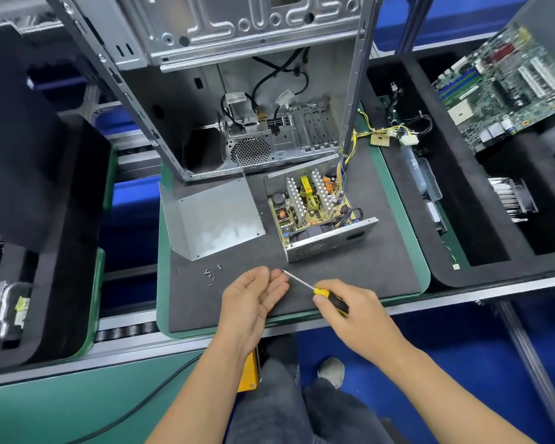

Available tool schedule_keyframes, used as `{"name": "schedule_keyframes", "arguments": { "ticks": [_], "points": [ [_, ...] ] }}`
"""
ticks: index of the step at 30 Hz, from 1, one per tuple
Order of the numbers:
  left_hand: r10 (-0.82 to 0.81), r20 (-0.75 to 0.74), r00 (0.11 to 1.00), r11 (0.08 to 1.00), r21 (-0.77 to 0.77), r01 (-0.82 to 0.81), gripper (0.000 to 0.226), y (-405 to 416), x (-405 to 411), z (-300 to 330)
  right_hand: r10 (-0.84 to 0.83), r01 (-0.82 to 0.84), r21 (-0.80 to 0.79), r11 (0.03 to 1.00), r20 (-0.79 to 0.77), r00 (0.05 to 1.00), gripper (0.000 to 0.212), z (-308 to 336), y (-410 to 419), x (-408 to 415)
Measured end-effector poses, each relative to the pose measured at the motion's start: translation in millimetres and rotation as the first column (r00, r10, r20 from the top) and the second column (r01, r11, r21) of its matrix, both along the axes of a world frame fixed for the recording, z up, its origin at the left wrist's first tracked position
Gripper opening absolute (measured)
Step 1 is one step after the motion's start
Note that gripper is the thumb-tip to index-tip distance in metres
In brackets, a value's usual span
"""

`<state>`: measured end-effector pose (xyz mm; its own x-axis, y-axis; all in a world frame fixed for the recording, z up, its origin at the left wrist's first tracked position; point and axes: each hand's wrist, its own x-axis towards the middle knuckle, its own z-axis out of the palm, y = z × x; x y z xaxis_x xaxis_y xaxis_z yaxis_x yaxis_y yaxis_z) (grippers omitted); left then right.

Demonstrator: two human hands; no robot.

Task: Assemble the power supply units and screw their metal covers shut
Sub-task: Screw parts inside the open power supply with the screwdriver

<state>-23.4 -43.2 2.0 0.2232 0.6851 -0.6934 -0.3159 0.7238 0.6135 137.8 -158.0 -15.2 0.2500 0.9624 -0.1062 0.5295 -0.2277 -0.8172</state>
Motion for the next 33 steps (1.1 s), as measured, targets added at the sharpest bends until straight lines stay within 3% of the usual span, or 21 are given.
{"name": "schedule_keyframes", "arguments": {
  "ticks": [5,13,18,33],
  "points": [
    [0.027,0.082,0.996,1.000,-0.010,-0.027,0.013,-1,1,-2,0.020,-0.018,-0.036,0.999,0.056,0.998,0.023,3,5,-4],
    [0.088,0.117,0.989,0.995,-0.056,-0.082,0.013,-2,6,-5,-0.013,0.013,-0.058,0.998,-0.007,1.000,0.015,5,10,-10],
    [0.089,0.137,0.986,0.995,-0.051,-0.083,0.013,-1,9,-3,-0.068,0.055,-0.087,0.995,-0.151,0.986,0.008,4,13,-12],
    [-0.093,-0.042,0.995,0.988,0.122,0.098,0.017,-22,36,11,-0.132,0.103,-0.111,0.989,-0.302,0.944,0.028,-3,-20,-31]
  ]
}}
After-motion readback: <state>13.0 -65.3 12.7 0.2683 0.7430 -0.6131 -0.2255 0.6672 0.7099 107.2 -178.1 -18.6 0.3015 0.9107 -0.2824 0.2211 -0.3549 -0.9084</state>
